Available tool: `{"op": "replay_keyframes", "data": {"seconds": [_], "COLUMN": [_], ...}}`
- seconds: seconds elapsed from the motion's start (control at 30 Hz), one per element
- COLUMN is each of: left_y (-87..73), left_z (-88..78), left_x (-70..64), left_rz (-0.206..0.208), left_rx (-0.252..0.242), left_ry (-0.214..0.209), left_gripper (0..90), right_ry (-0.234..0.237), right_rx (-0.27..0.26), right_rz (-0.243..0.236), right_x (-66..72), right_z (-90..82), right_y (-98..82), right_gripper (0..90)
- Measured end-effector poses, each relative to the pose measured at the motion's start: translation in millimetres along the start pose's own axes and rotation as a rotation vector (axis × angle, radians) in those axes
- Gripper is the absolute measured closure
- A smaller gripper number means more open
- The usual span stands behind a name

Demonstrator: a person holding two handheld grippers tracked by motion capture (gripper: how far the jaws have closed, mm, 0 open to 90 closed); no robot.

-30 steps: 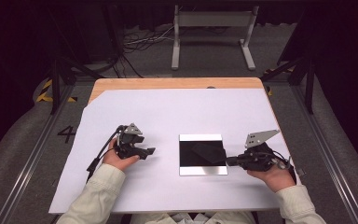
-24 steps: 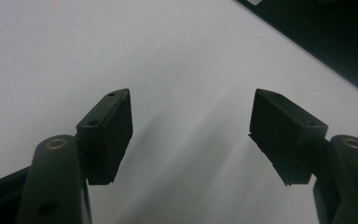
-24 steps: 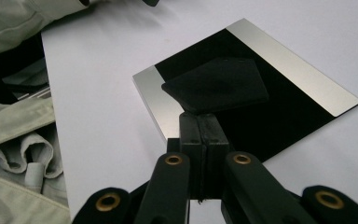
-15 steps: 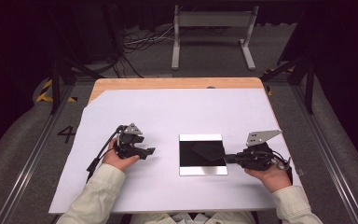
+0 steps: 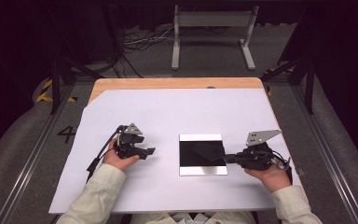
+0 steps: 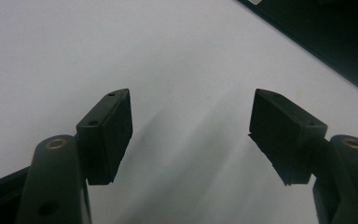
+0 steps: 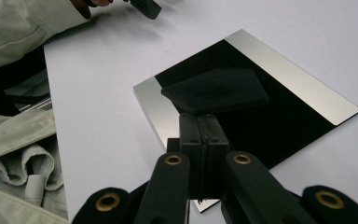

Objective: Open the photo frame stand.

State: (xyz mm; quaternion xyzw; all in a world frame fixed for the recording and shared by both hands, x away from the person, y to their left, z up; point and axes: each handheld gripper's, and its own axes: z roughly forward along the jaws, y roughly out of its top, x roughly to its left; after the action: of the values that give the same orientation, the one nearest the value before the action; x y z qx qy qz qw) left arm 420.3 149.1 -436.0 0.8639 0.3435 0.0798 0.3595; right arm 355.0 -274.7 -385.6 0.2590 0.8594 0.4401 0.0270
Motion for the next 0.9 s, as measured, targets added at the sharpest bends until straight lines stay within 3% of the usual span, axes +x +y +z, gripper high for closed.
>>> {"op": "replay_keyframes", "data": {"seconds": [0.13,0.43,0.73,0.9], "left_y": [-0.1,-0.4,-0.5,-0.7], "left_z": [0.1,0.2,0.9,1.0], "left_x": [0.4,0.2,0.5,-0.3], "left_rz": [0.003,0.001,0.003,-0.002], "left_rx": [0.004,0.004,0.008,0.003], "left_ry": [-0.001,0.000,0.001,0.000], "left_gripper": [30.7,30.7,30.7,30.7], "right_ry": [0.005,-0.057,-0.116,-0.142], "right_rx": [0.020,0.055,0.048,0.044], "right_rz": [-0.006,-0.023,0.067,0.089], "right_x": [-1.1,-0.9,0.0,1.2], "right_z": [-0.9,-10.0,-18.4,-21.2], "right_y": [-0.4,2.7,9.0,11.9], "right_gripper": [89.2,87.6,82.2,80.2]}}
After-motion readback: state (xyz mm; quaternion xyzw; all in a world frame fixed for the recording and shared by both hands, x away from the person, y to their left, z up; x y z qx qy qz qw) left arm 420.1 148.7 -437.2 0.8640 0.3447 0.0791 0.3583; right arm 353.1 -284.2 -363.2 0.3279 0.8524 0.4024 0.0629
